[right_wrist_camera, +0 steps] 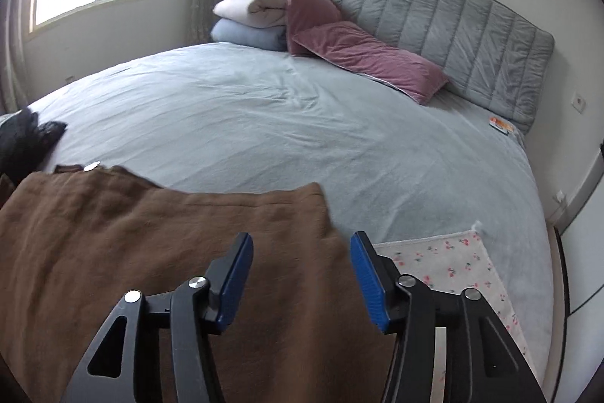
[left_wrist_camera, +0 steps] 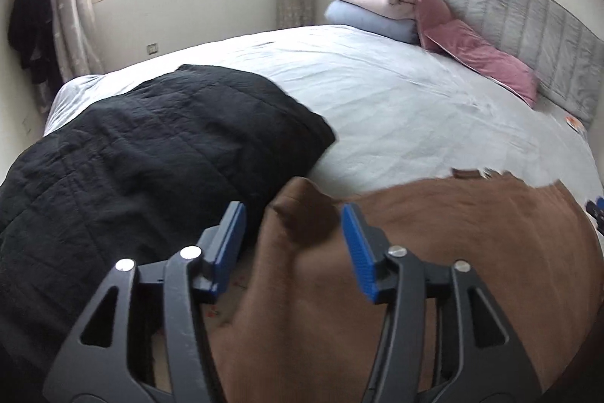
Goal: Fold large clothes
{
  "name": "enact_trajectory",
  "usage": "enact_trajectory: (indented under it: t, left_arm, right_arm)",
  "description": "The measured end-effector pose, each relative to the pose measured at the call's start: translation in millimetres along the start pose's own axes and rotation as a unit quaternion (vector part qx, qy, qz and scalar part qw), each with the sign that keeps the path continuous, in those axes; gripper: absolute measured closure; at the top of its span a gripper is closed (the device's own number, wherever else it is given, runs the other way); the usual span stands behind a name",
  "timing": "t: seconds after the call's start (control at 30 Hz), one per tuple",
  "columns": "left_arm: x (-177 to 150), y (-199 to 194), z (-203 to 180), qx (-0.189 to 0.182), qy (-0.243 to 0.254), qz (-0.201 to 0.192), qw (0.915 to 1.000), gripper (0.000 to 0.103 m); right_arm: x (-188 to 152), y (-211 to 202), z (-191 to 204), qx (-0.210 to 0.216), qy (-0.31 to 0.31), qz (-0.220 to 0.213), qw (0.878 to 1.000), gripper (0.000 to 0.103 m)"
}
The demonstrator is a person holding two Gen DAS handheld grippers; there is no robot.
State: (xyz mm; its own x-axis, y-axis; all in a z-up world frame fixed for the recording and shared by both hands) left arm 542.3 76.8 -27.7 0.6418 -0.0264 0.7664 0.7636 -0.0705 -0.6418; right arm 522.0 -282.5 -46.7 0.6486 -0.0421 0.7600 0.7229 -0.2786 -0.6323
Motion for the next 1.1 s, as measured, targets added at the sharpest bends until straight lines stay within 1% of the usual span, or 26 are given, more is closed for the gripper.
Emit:
enact_trajectory:
  t: [0.07,0.13,0.17,0.2,0.23,0.27,0.3,0.33,0.37,0.43,0.47,0.5,0.53,0.57,0.6,0.63,0.67,0.7,0.77,0.8,0.87,0.97,1.03,1.1]
  left_arm:
    - [-10,-9,-43,-0.044,0.025,0.008,0.9987,0.032]
    - [-25,-10,-79,-0.076,0.041,0.022,0.9960,0.032]
    - [-34,-6,-90,-0.080,0.049,0.028,0.9952,0.032]
    - [-44,2,-95,-0.072,0.058,0.039,0.9950,0.032]
    - [-50,12,-92,-0.058,0.065,0.052,0.9948,0.032]
    - [-58,24,-81,-0.043,0.072,0.068,0.9942,0.031]
    - [-67,30,-65,-0.032,0.073,0.075,0.9939,0.031]
    - [-72,35,-45,-0.026,0.063,0.079,0.9945,0.031]
    - [-76,36,-22,-0.023,0.045,0.081,0.9955,0.031]
    - [-76,33,8,-0.044,0.012,0.088,0.9950,0.038]
    - [-73,31,13,-0.038,0.018,0.091,0.9950,0.045]
    - [-71,28,13,-0.024,0.036,0.093,0.9947,0.046]
    - [-70,25,10,-0.011,0.052,0.094,0.9942,0.046]
    - [-69,18,5,0.006,0.065,0.095,0.9933,0.046]
    - [-69,10,-1,0.023,0.075,0.096,0.9922,0.042]
    - [-72,-1,-8,0.029,0.081,0.096,0.9917,0.038]
    - [-74,-14,-15,0.026,0.084,0.092,0.9919,0.030]
    - [-78,-30,-23,0.019,0.084,0.083,0.9928,0.024]
    - [-86,-60,-34,-0.003,0.073,0.069,0.9950,0.019]
    - [-91,-75,-40,-0.015,0.059,0.068,0.9958,0.016]
    - [-101,-99,-48,-0.032,0.030,0.080,0.9958,0.012]
    - [-120,-137,-60,-0.046,-0.016,0.098,0.9940,0.007]
    - [-133,-156,-71,-0.049,-0.028,0.110,0.9923,0.007]
    - [-146,-172,-81,-0.048,-0.031,0.120,0.9911,0.006]
  right_arm:
    - [-6,-18,46,0.057,-0.026,-0.001,0.998,0.035]
    - [-19,-30,95,0.106,-0.064,-0.004,0.992,0.033]
    - [-27,-31,115,0.119,-0.083,-0.003,0.989,0.033]
    - [-36,-29,129,0.122,-0.100,0.003,0.987,0.033]
    - [-46,-23,135,0.113,-0.114,0.016,0.987,0.033]
    - [-54,-16,131,0.106,-0.119,0.025,0.987,0.033]
    - [-60,-11,118,0.102,-0.111,0.029,0.988,0.033]
    - [-65,-5,96,0.095,-0.095,0.031,0.990,0.033]
    - [-70,2,66,0.077,-0.072,0.036,0.994,0.033]
    - [-81,12,1,0.037,-0.017,0.049,0.998,0.033]
    - [-86,15,-28,0.016,0.009,0.058,0.998,0.033]
    - [-91,15,-52,-0.018,0.031,0.071,0.997,0.033]
    - [-94,10,-72,-0.026,0.056,0.077,0.995,0.033]
    - [-95,0,-86,-0.021,0.076,0.080,0.994,0.032]
    - [-96,-11,-94,-0.017,0.087,0.080,0.993,0.031]
    - [-97,-25,-97,-0.015,0.090,0.075,0.993,0.031]
    - [-97,-38,-97,-0.009,0.088,0.068,0.994,0.031]
    - [-97,-52,-94,-0.002,0.084,0.064,0.994,0.031]
    - [-97,-80,-79,0.011,0.075,0.055,0.996,0.029]
    - [-99,-95,-70,0.021,0.071,0.050,0.996,0.028]
    - [-102,-121,-50,0.036,0.065,0.044,0.996,0.023]
    - [-111,-156,-15,0.054,0.049,0.048,0.996,0.021]
    - [-119,-177,12,0.068,0.034,0.053,0.996,0.021]
    - [-130,-195,30,0.085,0.037,0.060,0.994,0.021]
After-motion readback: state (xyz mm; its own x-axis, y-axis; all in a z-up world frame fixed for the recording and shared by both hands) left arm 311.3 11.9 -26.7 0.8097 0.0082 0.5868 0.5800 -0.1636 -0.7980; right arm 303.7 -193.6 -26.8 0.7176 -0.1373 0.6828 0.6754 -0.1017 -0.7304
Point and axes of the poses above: each gripper's, at about its wrist camera, not at the fingertips, and y roughly the way its jaws point, z to its left, x to its top, the point moved 1 cm from there along y, roughly the way its jaws point
